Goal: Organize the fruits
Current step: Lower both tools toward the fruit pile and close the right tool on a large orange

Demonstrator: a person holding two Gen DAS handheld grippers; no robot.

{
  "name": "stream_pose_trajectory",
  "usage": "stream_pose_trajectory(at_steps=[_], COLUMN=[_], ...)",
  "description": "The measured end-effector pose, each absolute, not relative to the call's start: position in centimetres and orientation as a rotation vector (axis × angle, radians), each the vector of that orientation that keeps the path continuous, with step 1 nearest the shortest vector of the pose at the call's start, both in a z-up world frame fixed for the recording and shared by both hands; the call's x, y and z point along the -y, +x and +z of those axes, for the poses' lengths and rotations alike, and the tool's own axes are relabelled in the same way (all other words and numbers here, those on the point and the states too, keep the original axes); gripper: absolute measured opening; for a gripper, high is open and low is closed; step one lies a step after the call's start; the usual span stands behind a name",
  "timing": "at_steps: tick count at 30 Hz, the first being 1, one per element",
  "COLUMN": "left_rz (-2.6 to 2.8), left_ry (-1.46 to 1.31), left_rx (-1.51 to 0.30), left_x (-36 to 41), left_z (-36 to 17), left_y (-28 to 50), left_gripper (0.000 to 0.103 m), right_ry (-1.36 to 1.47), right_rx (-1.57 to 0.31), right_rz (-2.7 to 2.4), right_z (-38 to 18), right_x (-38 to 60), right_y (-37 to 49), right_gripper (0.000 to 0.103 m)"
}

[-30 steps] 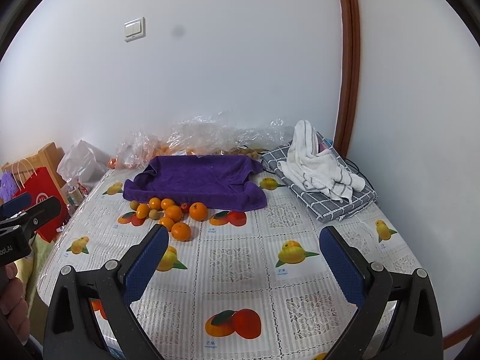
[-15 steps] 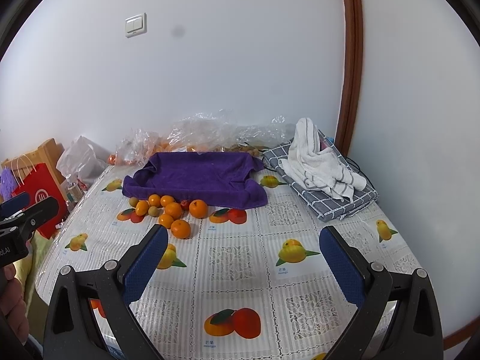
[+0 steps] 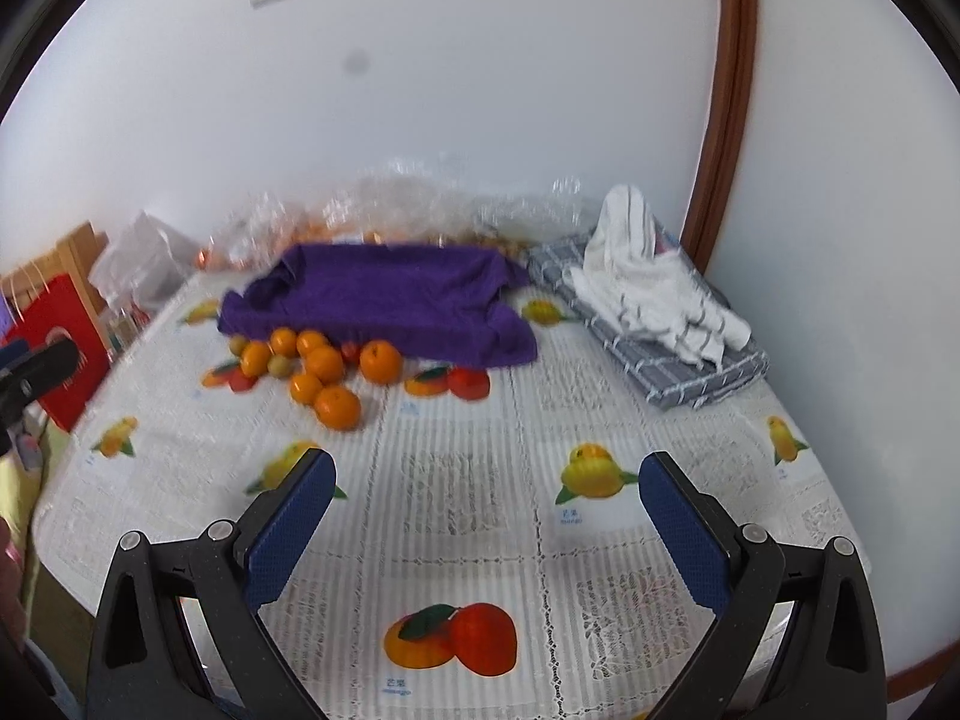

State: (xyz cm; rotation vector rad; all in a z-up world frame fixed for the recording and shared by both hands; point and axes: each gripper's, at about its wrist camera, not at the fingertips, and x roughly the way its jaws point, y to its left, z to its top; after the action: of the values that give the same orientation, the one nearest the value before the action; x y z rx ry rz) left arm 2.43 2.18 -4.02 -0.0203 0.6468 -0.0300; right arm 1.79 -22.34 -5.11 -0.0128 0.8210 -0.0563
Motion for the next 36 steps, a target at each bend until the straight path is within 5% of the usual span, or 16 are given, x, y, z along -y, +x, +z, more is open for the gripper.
stream_pose_trajectory(at_steps=[7, 15, 23, 27, 32, 36], left_rz=[0.008, 0.036, 0.027, 0.030, 0.058, 0.039], left_ry=[-0.063, -0.029, -0.021, -0.029, -0.021, -0.045], left_rx=[-0.767, -0.855, -0.938, -0.965, -0.956, -0.966], left_x=[-4.5, -7.3, -9.3, -9.9, -10.5, -11.3], left_z=[-9.7, -14.3, -16.9, -18.3, -18.9, -19.2], left_y=[6.1, 8.5, 11.7, 12.2, 12.2, 12.3], left_gripper=[0.100, 0.073, 0.073, 0.073, 0.074, 0.092], right_ry=[0.019, 0.116, 0.091, 0.127, 0.071, 0.048], right_rx=[-0.893, -0.833, -0.906, -0.979, -0.999, -1.025], right_rz=[-0.003, 0.169, 0.142, 0.151, 0.185, 0.211], right_z=[-10.9, -14.9, -16.1, -17.2, -18.3, -18.9], right_x=[21.4, 20.7, 19.7, 19.3, 18.0, 16.8], right_y=[3.9, 6.5, 12.8, 16.1, 18.8, 20.8], right_gripper=[0.100, 0.096, 0.085, 0.061, 0.061, 0.061])
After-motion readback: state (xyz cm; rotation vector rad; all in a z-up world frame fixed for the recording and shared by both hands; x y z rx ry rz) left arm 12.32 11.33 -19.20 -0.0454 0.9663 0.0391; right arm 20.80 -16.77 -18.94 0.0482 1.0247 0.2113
